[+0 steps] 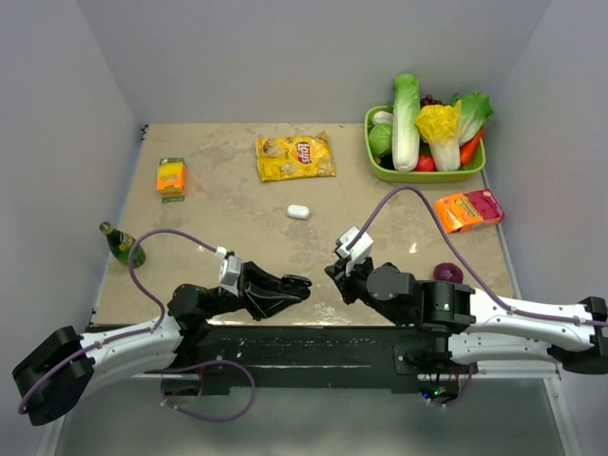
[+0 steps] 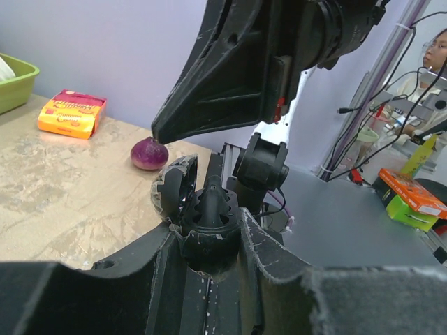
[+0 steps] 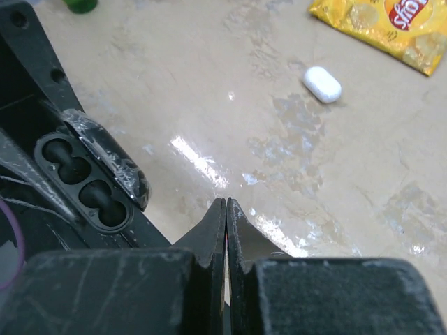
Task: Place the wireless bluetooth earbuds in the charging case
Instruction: Close the charging case.
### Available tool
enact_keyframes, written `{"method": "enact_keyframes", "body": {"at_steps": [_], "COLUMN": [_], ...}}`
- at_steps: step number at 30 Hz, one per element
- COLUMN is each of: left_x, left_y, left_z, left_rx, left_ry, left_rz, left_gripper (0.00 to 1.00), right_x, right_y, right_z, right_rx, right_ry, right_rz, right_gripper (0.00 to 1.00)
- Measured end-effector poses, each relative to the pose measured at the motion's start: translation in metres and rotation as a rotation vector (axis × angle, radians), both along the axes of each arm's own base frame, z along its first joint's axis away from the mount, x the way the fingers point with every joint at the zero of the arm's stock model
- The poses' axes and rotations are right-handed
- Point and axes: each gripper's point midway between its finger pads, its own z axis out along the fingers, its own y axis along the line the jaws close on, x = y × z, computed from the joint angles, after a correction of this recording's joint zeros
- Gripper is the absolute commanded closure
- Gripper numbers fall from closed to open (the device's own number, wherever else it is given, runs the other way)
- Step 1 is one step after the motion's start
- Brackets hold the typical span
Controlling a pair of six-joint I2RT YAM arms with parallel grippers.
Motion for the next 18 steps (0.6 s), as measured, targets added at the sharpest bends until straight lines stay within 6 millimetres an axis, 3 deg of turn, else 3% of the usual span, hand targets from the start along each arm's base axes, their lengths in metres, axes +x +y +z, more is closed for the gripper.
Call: {"method": "enact_keyframes", "body": {"at_steps": [8, 18], "left_x": [-0.006, -0.009], "left_y": [-0.001, 0.002], "left_z": [-0.001, 0.003], "left_rx": [0.012, 0.007], "left_ry": [-0.038, -0.085], "left_rz": [-0.024, -0.020], "left_gripper": [1.00, 1.00], "right_x": [0.014, -0.004], "right_y": [0.009, 0.034], "right_z": [-0.016, -0.019], "right_rx": [-0.037, 0.014], "right_ry": [0.063, 0.147], "right_rz": [-0.018, 0.155], "right_gripper": [1.00, 1.00]}}
